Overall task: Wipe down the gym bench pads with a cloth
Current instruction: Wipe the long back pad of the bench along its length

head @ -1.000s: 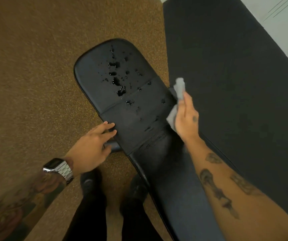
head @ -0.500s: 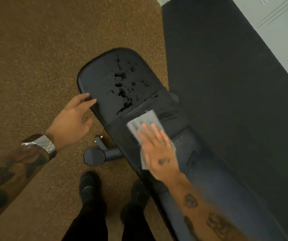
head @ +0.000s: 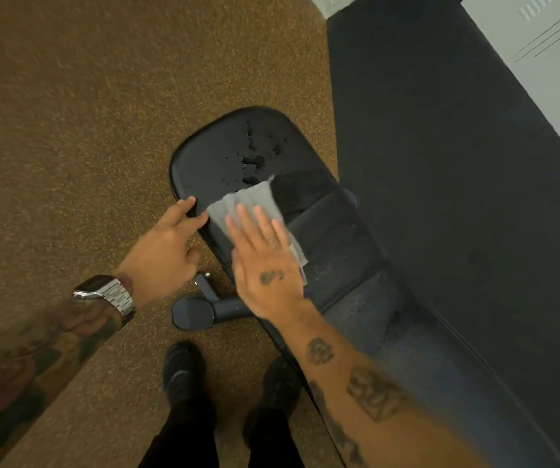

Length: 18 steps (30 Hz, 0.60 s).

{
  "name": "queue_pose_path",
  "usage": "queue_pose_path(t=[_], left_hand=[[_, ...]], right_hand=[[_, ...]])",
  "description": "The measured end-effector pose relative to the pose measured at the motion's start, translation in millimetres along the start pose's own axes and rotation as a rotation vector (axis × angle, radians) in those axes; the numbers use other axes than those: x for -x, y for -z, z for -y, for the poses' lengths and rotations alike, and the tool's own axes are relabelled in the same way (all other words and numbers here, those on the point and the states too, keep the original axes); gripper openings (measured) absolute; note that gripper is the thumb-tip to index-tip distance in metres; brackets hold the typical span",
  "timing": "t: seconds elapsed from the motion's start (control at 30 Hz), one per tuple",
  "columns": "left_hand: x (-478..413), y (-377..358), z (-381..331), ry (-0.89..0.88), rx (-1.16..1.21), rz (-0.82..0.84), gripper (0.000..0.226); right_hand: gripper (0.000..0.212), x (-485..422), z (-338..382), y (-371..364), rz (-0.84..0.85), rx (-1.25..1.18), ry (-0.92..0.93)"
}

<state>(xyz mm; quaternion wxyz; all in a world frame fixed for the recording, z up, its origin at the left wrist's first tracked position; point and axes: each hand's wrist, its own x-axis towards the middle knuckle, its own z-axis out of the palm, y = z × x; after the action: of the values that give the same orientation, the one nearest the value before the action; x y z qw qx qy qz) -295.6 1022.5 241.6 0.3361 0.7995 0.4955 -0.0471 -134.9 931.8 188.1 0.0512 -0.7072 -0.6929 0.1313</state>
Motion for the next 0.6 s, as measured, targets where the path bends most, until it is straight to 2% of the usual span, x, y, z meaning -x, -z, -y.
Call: queue_pose_path(t=[0.1,0.17,0.23,0.33,0.4,0.5,0.6], left_hand=[[-1.0,4.5,2.5,-0.013,0.041,-0.008,0.058],[-2.3,6.6,5.2,0.005,0.106,-0.008,0.058],[-2.3,7.3,6.7,0.055,0.214,-0.016,0.058],[-4.4,6.2,12.8,0.189,0.512,-0.144,0.054],[-8.5,4.4,14.4,0.271,0.749,-0.214,0.050],[-15.5,5.3,11.5,0.450,1.201,-0.232,0.040],[-19.7,8.3,15.7,0.557,1.561,-0.244,0.067]], right_hand=[[0.054,0.8,-15.2,1.7,0.022,0.032,0.191],[0.052,-12.3,-46.2,6.6,0.014,0.110,0.223],[0.051,-36.6,-77.5,13.6,-0.016,0.155,0.045],[0.055,-79.7,-93.9,22.3,-0.034,0.060,-0.258],[0.057,-106.7,-84.7,26.3,0.006,0.016,-0.346],[0.058,-129.5,-48.5,24.2,0.041,-0.019,-0.264],[0.057,-111.8,-0.5,7.7,0.062,0.032,-0.005]])
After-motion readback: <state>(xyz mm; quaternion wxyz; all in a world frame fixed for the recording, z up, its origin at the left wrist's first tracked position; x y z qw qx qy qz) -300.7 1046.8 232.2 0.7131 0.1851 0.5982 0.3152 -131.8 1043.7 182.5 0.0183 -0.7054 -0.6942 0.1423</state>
